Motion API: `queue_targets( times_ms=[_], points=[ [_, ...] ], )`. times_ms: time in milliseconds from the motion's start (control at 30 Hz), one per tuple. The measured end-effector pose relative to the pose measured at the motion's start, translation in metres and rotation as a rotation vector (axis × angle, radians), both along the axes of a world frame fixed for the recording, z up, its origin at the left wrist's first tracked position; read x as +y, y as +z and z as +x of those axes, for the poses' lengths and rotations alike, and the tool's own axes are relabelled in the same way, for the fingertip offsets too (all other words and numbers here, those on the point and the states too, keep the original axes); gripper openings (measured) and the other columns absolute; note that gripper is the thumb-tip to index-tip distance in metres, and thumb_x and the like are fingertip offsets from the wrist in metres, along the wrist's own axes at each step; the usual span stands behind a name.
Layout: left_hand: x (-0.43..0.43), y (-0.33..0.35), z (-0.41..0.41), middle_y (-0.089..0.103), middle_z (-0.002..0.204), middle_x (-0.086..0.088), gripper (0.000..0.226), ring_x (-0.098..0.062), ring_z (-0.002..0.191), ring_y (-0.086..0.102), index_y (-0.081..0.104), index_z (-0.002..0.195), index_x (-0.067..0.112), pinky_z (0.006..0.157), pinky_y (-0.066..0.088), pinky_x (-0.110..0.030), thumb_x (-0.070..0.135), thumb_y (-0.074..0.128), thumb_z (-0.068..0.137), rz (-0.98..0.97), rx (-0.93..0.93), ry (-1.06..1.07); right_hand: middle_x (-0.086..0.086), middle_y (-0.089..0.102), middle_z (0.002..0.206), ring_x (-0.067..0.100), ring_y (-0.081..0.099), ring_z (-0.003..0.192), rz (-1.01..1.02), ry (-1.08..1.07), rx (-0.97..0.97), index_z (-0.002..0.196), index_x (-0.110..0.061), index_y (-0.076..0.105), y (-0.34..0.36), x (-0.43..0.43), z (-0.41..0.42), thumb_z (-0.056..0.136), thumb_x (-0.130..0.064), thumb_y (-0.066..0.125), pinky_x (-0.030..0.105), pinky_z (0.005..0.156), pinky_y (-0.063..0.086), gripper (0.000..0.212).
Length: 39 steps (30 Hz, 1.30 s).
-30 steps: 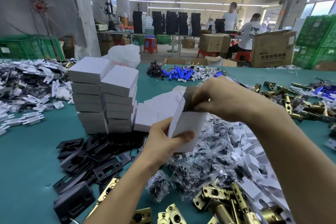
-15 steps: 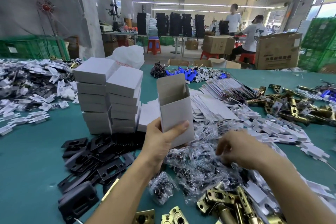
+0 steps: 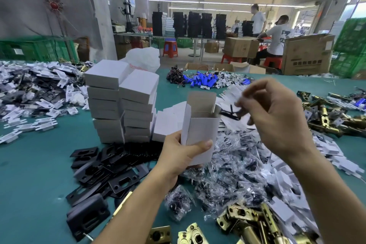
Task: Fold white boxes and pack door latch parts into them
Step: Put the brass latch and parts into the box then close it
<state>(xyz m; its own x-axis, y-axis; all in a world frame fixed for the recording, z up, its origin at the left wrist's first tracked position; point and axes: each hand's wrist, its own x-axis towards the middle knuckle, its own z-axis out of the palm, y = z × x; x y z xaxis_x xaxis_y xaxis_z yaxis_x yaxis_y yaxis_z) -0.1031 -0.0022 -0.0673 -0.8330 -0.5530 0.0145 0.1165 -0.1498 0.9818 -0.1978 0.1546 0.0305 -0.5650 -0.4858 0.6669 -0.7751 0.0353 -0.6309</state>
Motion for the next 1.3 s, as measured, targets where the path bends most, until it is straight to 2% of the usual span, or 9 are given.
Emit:
queue_targets(
  times_ms=[200, 367, 500, 700, 900, 967, 1100, 1200, 1300],
  points=[
    [0.004, 0.001, 0.003, 0.078, 0.092, -0.003, 0.030, -0.019, 0.079, 0.074, 0.080, 0.090, 0.029, 0.058, 0.057, -0.030, 0.025, 0.090, 0.061, -0.047, 0.008, -0.101, -0.001, 0.071, 0.077, 0.016, 0.069, 0.070, 0.157, 0.035, 0.215, 0.094, -0.013, 0.063, 0.009, -0.031, 0.005, 0.091, 0.001, 0.064, 0.042, 0.066, 0.056, 0.014],
    [0.005, 0.002, 0.004, 0.077, 0.091, -0.003, 0.030, -0.018, 0.078, 0.074, 0.079, 0.090, 0.031, 0.059, 0.057, -0.033, 0.025, 0.089, 0.062, -0.050, 0.022, -0.108, -0.001, 0.074, 0.082, 0.019, 0.068, 0.082, 0.379, 0.111, 0.198, 0.095, -0.021, 0.060, 0.005, -0.040, 0.005, 0.090, -0.013, 0.066, 0.039, 0.074, 0.052, 0.012],
    [0.005, 0.001, 0.003, 0.078, 0.092, -0.005, 0.032, -0.019, 0.079, 0.074, 0.080, 0.091, 0.031, 0.059, 0.058, -0.034, 0.022, 0.089, 0.061, -0.064, 0.021, -0.109, 0.001, 0.073, 0.098, 0.026, 0.063, 0.100, 0.645, -0.010, 0.257, 0.098, -0.023, 0.064, 0.011, -0.038, -0.001, 0.094, -0.024, 0.062, 0.041, 0.083, 0.050, 0.005],
    [0.004, 0.001, 0.003, 0.077, 0.091, -0.003, 0.029, -0.018, 0.078, 0.074, 0.078, 0.090, 0.028, 0.057, 0.056, -0.032, 0.023, 0.089, 0.063, -0.064, 0.032, -0.108, -0.009, 0.071, 0.098, 0.016, 0.060, 0.096, 0.828, 0.037, 0.230, 0.103, -0.028, 0.073, 0.020, -0.032, 0.007, 0.092, -0.056, 0.051, 0.037, 0.086, 0.042, 0.038],
    [0.006, 0.000, 0.002, 0.075, 0.085, 0.002, 0.025, -0.015, 0.078, 0.072, 0.078, 0.089, 0.032, 0.061, 0.058, -0.033, 0.024, 0.087, 0.067, -0.088, 0.028, -0.140, -0.009, 0.045, 0.105, 0.015, 0.035, 0.105, 0.988, 0.007, 0.302, 0.117, -0.042, 0.065, 0.013, -0.028, 0.007, 0.088, -0.059, 0.055, 0.038, 0.082, 0.024, 0.034],
    [0.004, -0.001, 0.002, 0.076, 0.088, 0.001, 0.027, -0.015, 0.079, 0.073, 0.079, 0.091, 0.030, 0.061, 0.058, -0.032, 0.025, 0.088, 0.067, -0.076, 0.026, -0.148, -0.012, 0.042, 0.104, 0.013, 0.033, 0.106, 0.873, 0.001, 0.302, 0.118, -0.047, 0.063, 0.005, -0.025, 0.005, 0.087, -0.055, 0.059, 0.037, 0.084, 0.023, 0.032],
    [0.002, 0.000, 0.005, 0.078, 0.101, -0.003, 0.043, -0.019, 0.087, 0.075, 0.079, 0.098, 0.026, 0.064, 0.060, -0.036, 0.029, 0.094, 0.059, -0.012, 0.013, -0.190, -0.009, 0.054, 0.116, 0.013, 0.047, 0.118, 0.228, -0.077, 0.086, 0.111, -0.038, 0.066, -0.019, -0.005, -0.005, 0.079, -0.030, 0.078, 0.040, 0.103, 0.038, 0.035],
    [0.004, 0.000, 0.004, 0.077, 0.105, -0.006, 0.047, -0.022, 0.092, 0.075, 0.076, 0.104, 0.024, 0.067, 0.061, -0.039, 0.026, 0.093, 0.061, 0.012, 0.016, -0.247, -0.001, 0.073, 0.108, 0.019, 0.067, 0.106, 0.086, 0.209, -0.290, 0.107, -0.028, 0.068, -0.042, 0.007, -0.010, 0.074, -0.020, 0.079, 0.038, 0.091, 0.057, 0.036],
    [0.009, -0.005, 0.003, 0.077, 0.104, 0.000, 0.036, -0.015, 0.096, 0.072, 0.075, 0.107, 0.030, 0.076, 0.059, -0.032, 0.019, 0.083, 0.074, -0.047, 0.027, -0.291, -0.002, 0.075, 0.104, 0.021, 0.073, 0.094, 0.016, 0.356, -0.395, 0.106, -0.025, 0.071, -0.063, 0.010, -0.014, 0.072, -0.019, 0.074, 0.028, 0.082, 0.059, 0.035]
  ],
)
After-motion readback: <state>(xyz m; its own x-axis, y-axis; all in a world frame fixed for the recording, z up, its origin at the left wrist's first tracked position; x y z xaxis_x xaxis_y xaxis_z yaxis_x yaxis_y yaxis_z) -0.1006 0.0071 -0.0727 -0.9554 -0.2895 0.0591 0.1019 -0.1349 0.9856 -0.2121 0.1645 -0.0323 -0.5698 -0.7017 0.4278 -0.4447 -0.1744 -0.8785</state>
